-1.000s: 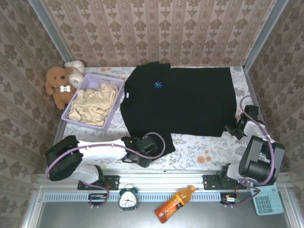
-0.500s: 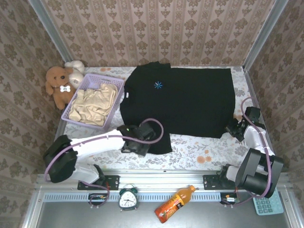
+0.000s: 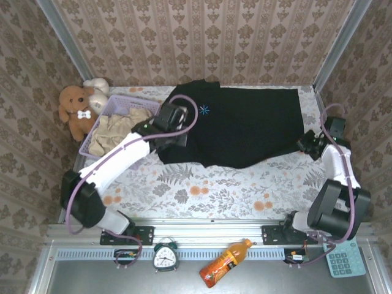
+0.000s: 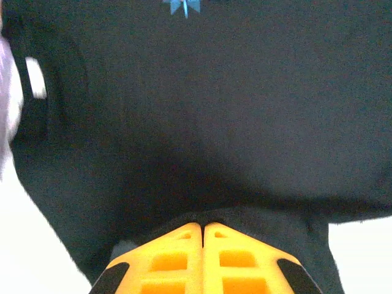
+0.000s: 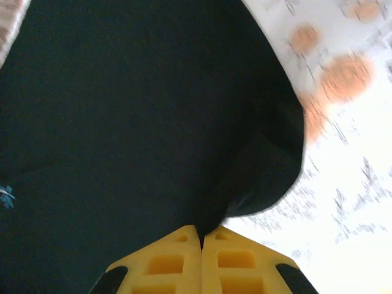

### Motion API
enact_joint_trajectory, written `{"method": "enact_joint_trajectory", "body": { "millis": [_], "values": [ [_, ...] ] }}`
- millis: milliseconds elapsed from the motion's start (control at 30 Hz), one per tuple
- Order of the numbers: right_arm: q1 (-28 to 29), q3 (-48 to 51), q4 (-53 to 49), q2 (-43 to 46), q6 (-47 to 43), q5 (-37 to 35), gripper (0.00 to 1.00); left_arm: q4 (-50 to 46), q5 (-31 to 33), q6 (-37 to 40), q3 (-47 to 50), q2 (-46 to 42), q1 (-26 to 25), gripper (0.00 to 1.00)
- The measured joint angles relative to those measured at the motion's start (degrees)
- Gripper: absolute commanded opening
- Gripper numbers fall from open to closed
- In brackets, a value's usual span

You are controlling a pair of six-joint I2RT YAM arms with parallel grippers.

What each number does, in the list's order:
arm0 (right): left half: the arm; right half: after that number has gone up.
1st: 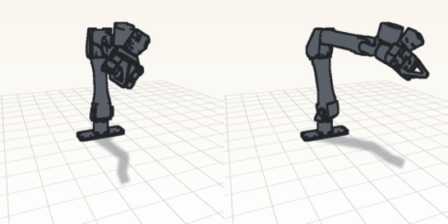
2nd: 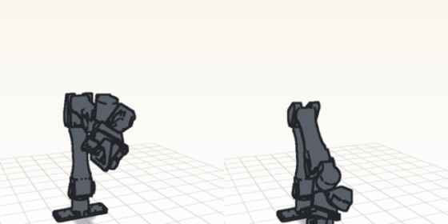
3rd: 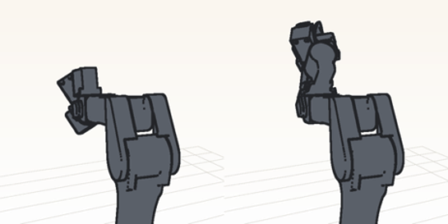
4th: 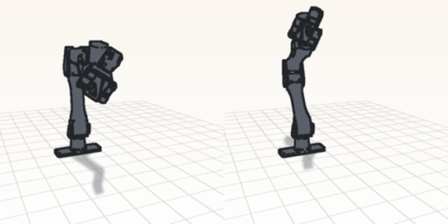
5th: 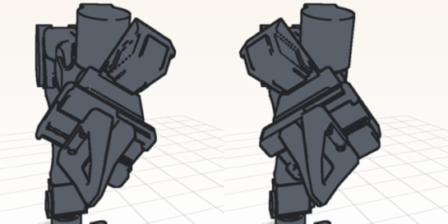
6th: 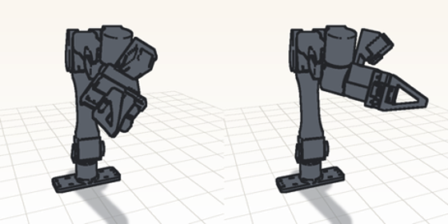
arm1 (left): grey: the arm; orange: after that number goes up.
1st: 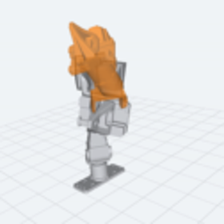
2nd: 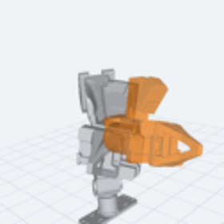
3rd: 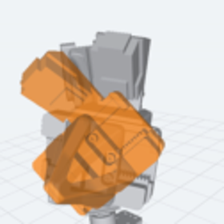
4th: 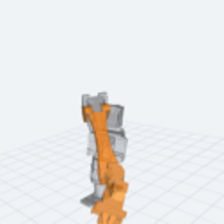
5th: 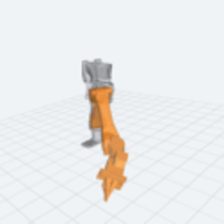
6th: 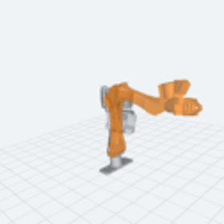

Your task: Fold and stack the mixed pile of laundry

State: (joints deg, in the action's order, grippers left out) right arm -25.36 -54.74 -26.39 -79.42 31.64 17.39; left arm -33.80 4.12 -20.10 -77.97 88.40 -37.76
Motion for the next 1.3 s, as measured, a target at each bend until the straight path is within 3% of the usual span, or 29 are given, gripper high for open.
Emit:
{"method": "enact_joint_trajectory", "body": {
  "millis": [133,167,200,233,267,300,400,500,600,667,700,800,867,900,933,967,1167,1300],
  "values": [
    [0.0,-10.5,3.2,-12.3,2.9,1.3,0.01,2.7,-0.9,5.5,-18.8,15.3,3.5,0.00],
    [0.0,-12.9,4.1,-15.2,3.6,1.7,0.10,3.1,-1.1,6.5,-23.2,18.8,4.3,0.16],
    [0.2,-15.8,5.0,-18.7,4.7,2.3,0.29,2.3,-1.2,7.7,-29.0,23.5,5.3,0.50],
    [0.3,-18.9,5.8,-22.1,5.4,2.9,0.78,1.4,-1.3,8.5,-35.5,28.4,6.2,0.65],
    [0.4,-21.9,6.6,-25.4,6.0,3.4,1.00,0.5,-1.3,8.9,-41.0,32.4,6.9,0.80],
    [0.5,-24.8,7.6,-28.3,6.4,4.0,1.00,-1.2,-1.3,9.4,-47.9,37.4,7.7,0.99],
    [1.3,-30.5,10.5,-34.4,7.1,5.8,1.00,-8.5,-1.0,9.5,-67.5,50.8,9.9,1.00],
    [3.3,-30.4,11.0,-33.9,5.0,5.3,1.00,-13.3,0.0,9.7,-71.1,54.1,11.1,1.00],
    [5.2,-27.4,10.7,-30.3,2.0,4.5,1.00,-11.9,-0.2,9.9,-59.6,48.0,10.8,0.99],
    [5.9,-25.0,9.0,-27.3,-0.6,3.6,1.00,-9.2,-1.8,9.6,-47.7,40.9,10.2,0.92],
    [5.9,-24.0,8.3,-26.1,-1.8,3.0,1.00,-6.4,-3.1,9.2,-41.3,36.9,9.9,0.86],
    [5.7,-19.9,7.0,-22.4,-4.9,1.5,0.96,1.0,-7.8,6.1,-24.5,25.9,9.2,0.49],
    [5.8,-17.0,6.8,-20.7,-6.4,1.2,0.68,5.8,-11.0,3.7,-17.1,21.4,9.3,0.30],
    [6.0,-15.9,6.7,-20.4,-6.8,1.2,0.49,7.8,-12.0,2.6,-14.8,20.5,9.4,0.16],
    [6.7,-15.3,6.5,-20.4,-7.1,1.2,0.22,10.3,-13.5,1.6,-12.5,20.0,9.6,0.01],
    [7.6,-15.2,6.1,-20.7,-7.3,1.2,0.00,12.2,-14.8,0.6,-11.2,20.3,9.8,0.00],
    [15.6,-19.1,5.0,-26.0,-7.3,0.4,0.00,18.8,-18.5,-3.8,-9.8,28.0,10.8,0.00],
    [16.9,-23.0,3.5,-31.4,-6.3,-2.0,0.02,19.8,-18.0,-5.8,-9.7,32.7,11.6,0.00]
  ]
}}
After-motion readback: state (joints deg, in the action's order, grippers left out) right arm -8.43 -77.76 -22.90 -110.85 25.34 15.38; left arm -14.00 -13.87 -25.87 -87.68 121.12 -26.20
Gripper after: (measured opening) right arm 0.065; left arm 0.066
